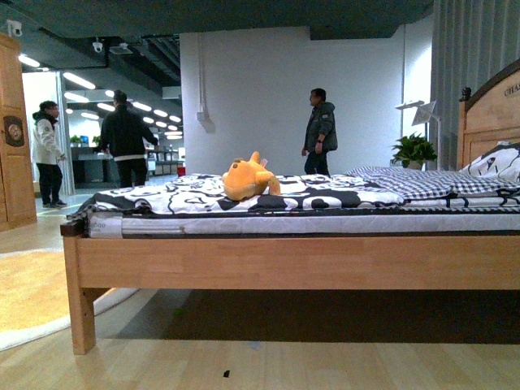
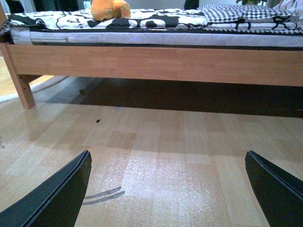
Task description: Put away toys
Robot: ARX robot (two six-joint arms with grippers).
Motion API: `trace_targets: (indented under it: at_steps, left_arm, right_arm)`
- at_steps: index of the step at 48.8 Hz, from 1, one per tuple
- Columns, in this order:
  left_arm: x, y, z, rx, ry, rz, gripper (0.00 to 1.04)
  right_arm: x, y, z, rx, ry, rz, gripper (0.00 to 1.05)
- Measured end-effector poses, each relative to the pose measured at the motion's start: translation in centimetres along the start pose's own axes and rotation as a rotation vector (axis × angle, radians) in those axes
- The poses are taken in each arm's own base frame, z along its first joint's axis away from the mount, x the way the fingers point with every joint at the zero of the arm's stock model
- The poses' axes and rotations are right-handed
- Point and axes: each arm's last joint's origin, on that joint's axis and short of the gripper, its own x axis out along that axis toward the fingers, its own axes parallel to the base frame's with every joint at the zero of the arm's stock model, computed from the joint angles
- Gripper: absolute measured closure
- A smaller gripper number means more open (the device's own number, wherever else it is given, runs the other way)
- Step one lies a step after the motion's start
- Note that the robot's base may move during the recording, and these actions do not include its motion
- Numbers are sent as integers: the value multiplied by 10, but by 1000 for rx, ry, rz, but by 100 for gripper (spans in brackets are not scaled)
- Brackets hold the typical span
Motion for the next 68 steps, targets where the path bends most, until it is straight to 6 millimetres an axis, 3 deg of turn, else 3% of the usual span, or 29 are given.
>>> trace_targets:
  at_steps: [68]
  left_arm:
    - [0, 0, 0, 0, 0, 0, 6]
  right_arm:
    - [0, 0, 0, 0, 0, 0, 6]
